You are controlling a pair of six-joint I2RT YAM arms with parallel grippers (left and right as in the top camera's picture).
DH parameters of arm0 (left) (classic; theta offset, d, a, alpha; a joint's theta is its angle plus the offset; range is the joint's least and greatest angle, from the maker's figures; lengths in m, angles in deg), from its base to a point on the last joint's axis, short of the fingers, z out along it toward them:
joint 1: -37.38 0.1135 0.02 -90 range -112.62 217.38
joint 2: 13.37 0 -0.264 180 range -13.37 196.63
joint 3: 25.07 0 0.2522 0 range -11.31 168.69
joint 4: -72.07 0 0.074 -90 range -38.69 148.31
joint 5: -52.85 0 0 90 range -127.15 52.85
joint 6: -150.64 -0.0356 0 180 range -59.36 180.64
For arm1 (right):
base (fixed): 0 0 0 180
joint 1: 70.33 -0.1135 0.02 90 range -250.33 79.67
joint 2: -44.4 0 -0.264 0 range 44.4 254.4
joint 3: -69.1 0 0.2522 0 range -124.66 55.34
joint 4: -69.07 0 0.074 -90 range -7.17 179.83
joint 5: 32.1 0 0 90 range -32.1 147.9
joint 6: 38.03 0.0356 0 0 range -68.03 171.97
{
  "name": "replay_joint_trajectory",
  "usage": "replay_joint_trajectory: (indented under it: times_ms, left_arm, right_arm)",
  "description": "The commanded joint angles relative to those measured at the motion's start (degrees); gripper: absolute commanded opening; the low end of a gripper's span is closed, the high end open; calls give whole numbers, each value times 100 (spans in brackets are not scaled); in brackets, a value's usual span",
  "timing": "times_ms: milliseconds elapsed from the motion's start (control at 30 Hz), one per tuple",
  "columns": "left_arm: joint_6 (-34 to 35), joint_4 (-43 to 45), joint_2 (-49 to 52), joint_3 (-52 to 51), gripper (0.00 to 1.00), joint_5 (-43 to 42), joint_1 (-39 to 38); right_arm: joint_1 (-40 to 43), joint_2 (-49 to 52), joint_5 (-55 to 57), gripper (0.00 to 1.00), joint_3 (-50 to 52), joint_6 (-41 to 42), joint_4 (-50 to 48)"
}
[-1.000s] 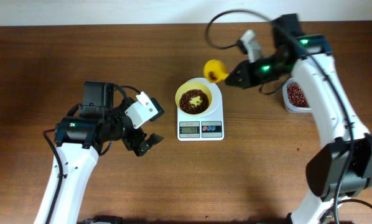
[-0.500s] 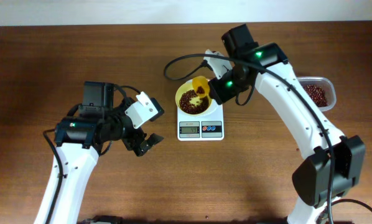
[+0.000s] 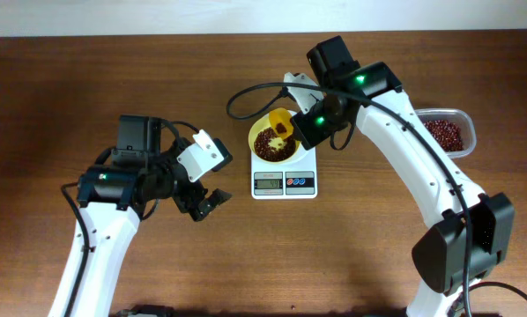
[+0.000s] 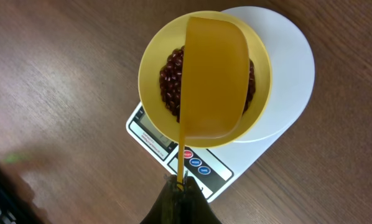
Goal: Scoop item into bowl and weigh 50g on scale
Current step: 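Carry the scoop over the yellow bowl and pour beans in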
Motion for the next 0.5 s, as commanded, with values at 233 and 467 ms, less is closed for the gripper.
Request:
replay_joint_trajectory:
  times_ms: [233,467]
  left_arm:
    - [-76,-9,-2,-13,99,-17,35]
    - [-76,-9,-2,-13,99,-17,35]
  right_arm:
    - [7,-160,-518,4,-151,37,28]
    - [11,-155,-702,4,-151,39,22]
